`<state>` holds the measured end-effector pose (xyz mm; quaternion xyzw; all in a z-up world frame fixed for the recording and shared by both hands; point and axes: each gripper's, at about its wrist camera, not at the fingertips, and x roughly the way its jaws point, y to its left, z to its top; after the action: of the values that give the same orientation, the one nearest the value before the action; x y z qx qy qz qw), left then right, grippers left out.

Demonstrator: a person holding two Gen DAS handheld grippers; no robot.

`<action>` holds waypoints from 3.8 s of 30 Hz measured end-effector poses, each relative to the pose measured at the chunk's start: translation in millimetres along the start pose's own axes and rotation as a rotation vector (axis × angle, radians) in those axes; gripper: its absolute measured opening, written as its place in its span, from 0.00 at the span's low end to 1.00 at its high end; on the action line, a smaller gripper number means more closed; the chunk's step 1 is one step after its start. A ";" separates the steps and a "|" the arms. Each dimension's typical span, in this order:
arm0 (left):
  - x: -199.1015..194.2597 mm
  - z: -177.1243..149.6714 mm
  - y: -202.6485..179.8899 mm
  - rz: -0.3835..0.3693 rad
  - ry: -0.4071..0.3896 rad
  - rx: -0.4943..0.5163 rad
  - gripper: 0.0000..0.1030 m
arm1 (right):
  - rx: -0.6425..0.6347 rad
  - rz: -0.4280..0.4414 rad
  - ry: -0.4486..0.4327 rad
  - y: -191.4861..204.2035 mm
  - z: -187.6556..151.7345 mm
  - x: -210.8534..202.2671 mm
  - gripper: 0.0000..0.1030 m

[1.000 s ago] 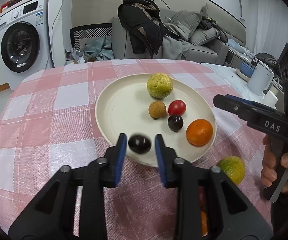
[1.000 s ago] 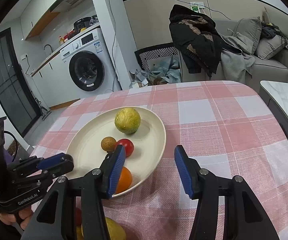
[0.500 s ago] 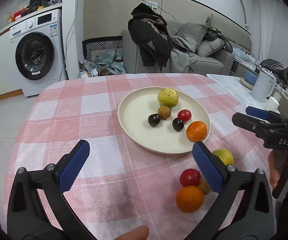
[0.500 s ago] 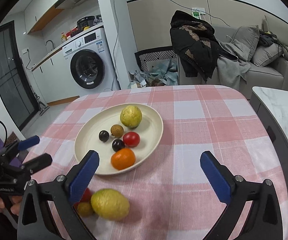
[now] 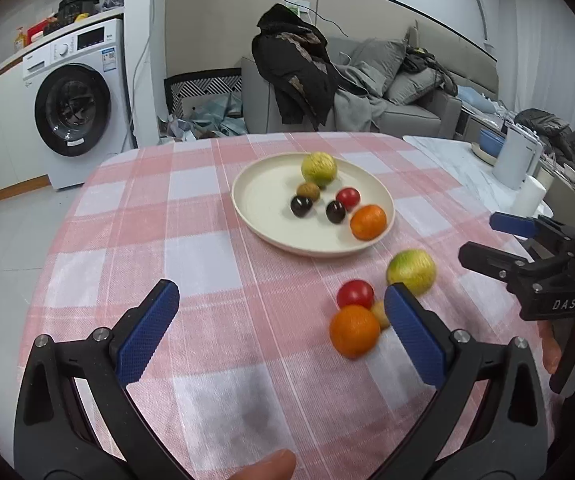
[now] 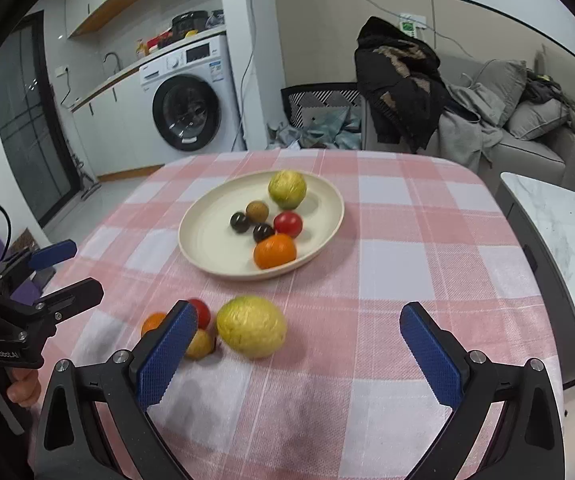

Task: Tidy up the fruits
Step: 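Withdraw both open grippers toward the remaining loose fruits, then grasp the large yellow-green fruit with the right gripper while the left grasps a mandarin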

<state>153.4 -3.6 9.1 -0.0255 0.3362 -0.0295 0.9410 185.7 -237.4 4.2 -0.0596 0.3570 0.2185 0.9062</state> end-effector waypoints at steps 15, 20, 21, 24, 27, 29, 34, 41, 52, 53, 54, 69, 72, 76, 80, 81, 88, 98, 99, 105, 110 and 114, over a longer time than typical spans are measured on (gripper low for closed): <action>33.0 -19.7 -18.4 -0.015 0.093 0.045 0.99 | -0.018 -0.012 0.095 8.4 -16.9 32.6 1.00; 39.1 -21.7 -19.1 -0.022 0.108 0.042 0.99 | -0.021 -0.010 0.106 11.7 -19.2 38.4 1.00; 39.9 -21.9 -19.0 -0.019 0.109 0.043 0.99 | -0.018 -0.012 0.105 12.2 -19.5 38.8 1.00; 43.1 -23.3 -17.8 -0.019 0.118 0.036 1.00 | -0.022 -0.012 0.115 15.1 -20.7 42.9 1.00; 46.2 -24.6 -17.4 -0.020 0.127 0.035 1.00 | -0.035 -0.031 0.122 17.6 -22.1 46.9 1.00; 46.7 -24.7 -17.3 -0.020 0.128 0.035 0.99 | -0.031 -0.044 0.136 17.7 -22.3 50.4 1.00; 48.8 -25.6 -18.1 -0.024 0.131 0.039 1.00 | -0.042 -0.057 0.144 20.8 -21.9 55.8 1.00; 50.8 -26.6 -18.0 -0.026 0.135 0.037 0.99 | -0.057 -0.074 0.168 24.2 -22.1 62.8 1.00; 55.6 -29.3 -19.4 -0.022 0.148 0.044 1.00 | -0.060 -0.067 0.180 30.3 -19.5 68.8 0.81; 55.8 -29.6 -19.1 -0.023 0.149 0.043 1.00 | -0.062 -0.063 0.182 30.8 -19.6 69.1 0.79; 56.2 -29.5 -18.8 -0.025 0.150 0.041 1.00 | -0.063 -0.058 0.183 31.1 -19.8 69.2 0.78; 58.0 -30.7 -17.4 -0.032 0.153 0.035 1.00 | -0.045 0.042 0.166 34.6 -19.9 60.7 0.50; 58.0 -30.0 -17.0 -0.035 0.151 0.033 1.00 | -0.054 0.043 0.150 36.0 -20.3 56.7 0.50; 59.2 -27.2 -14.5 -0.053 0.152 0.010 0.99 | -0.054 0.039 0.118 35.1 -17.2 49.2 0.50; 62.6 -25.8 -13.4 -0.073 0.161 -0.013 0.99 | -0.032 0.040 0.102 28.1 -14.1 43.3 0.50; 63.4 -25.9 -14.3 -0.074 0.163 -0.009 0.99 | -0.028 0.038 0.100 26.6 -13.5 42.2 0.50; 66.3 -26.9 -23.7 -0.137 0.170 0.023 0.76 | -0.014 0.036 0.096 21.8 -12.3 41.2 0.50; 73.0 -28.8 -30.4 -0.223 0.210 0.029 0.37 | -0.013 0.036 0.092 20.7 -12.3 41.1 0.50; 72.8 -28.8 -29.9 -0.237 0.208 0.025 0.33 | -0.013 0.036 0.092 20.7 -12.3 41.0 0.50; 70.9 -27.4 -26.3 -0.246 0.195 0.012 0.32 | -0.011 0.039 0.085 19.3 -11.0 38.6 0.50; 65.6 -24.4 -20.7 -0.244 0.169 -0.006 0.32 | -0.008 0.046 0.072 18.9 -9.5 36.9 0.50; 55.3 -20.0 -19.1 -0.227 0.119 0.012 0.32 | -0.007 0.051 0.058 19.4 -9.7 34.0 0.50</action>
<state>182.7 -27.3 -40.0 -0.0559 0.3862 -0.1392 0.9101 193.2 -210.5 -24.9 -0.0600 0.3837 0.2412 0.8894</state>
